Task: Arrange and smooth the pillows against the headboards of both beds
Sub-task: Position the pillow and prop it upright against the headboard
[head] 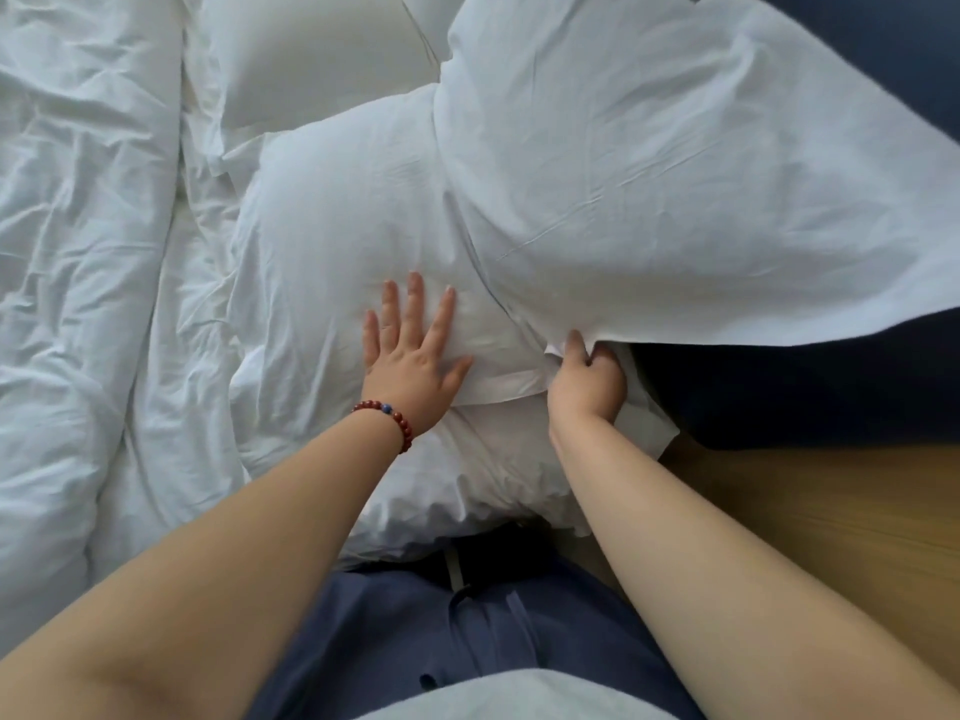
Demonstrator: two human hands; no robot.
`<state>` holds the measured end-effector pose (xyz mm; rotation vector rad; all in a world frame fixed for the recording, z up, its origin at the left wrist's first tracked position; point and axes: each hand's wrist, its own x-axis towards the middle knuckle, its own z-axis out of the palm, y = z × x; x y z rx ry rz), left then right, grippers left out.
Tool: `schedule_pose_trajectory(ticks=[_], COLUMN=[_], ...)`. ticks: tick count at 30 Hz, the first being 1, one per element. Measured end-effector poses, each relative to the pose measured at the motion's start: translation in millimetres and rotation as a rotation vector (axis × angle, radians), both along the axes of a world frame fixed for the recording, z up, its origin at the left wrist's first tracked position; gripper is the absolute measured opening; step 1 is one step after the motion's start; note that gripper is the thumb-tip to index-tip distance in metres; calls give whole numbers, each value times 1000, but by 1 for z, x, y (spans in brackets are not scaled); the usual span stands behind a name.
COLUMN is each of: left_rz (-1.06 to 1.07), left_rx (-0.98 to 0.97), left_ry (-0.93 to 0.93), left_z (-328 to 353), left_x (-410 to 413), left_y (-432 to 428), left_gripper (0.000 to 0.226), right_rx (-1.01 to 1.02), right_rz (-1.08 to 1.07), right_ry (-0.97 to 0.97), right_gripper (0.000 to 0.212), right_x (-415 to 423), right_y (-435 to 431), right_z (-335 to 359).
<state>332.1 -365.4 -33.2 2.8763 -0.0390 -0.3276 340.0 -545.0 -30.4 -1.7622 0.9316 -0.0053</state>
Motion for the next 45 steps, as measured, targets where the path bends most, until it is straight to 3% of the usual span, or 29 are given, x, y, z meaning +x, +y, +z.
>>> schedule_pose_trajectory(ticks=[4, 7, 9, 13, 15, 21, 24, 29, 32, 34, 39, 45], left_rz=[-15, -5, -15, -73, -96, -146, -154, -194, -206, -215, -190, -350], left_rx=[-11, -33, -42, 17, 59, 87, 79, 87, 78, 68, -65, -282], left_ry=[32, 39, 49, 60, 68, 90, 99, 118, 137, 153, 131, -135], left_z=[4, 8, 11, 10, 8, 8, 10, 13, 14, 17, 47, 106], left_x=[-3, -5, -6, -10, -8, -5, -6, -7, -7, -7, -6, 11], left_y=[-2, -8, -12, -7, 2, 13, 15, 20, 20, 22, 17, 0], left_gripper=[74, 74, 74, 71, 69, 72, 72, 72, 72, 73, 70, 63], right_rx=[54, 242, 381, 335, 320, 466, 447, 293, 330, 323, 169, 14], right_rz=[-12, -39, -16, -162, -273, -253, -30, -254, -368, -332, -92, 55], right_ry=[98, 21, -23, -38, -95, -139, -13, 6, 38, 31, -202, -489], right_gripper=[36, 22, 26, 10, 19, 4, 23, 12, 18, 17, 18, 17], right_x=[-37, -42, -32, -11, -11, -37, -39, -37, -65, -79, -70, -29], right_y=[-19, -18, -8, -5, -19, -24, -11, -26, -25, -18, 9, 29], right_z=[-9, -3, 5, 18, 18, 10, 2, 10, 6, 9, 61, 143])
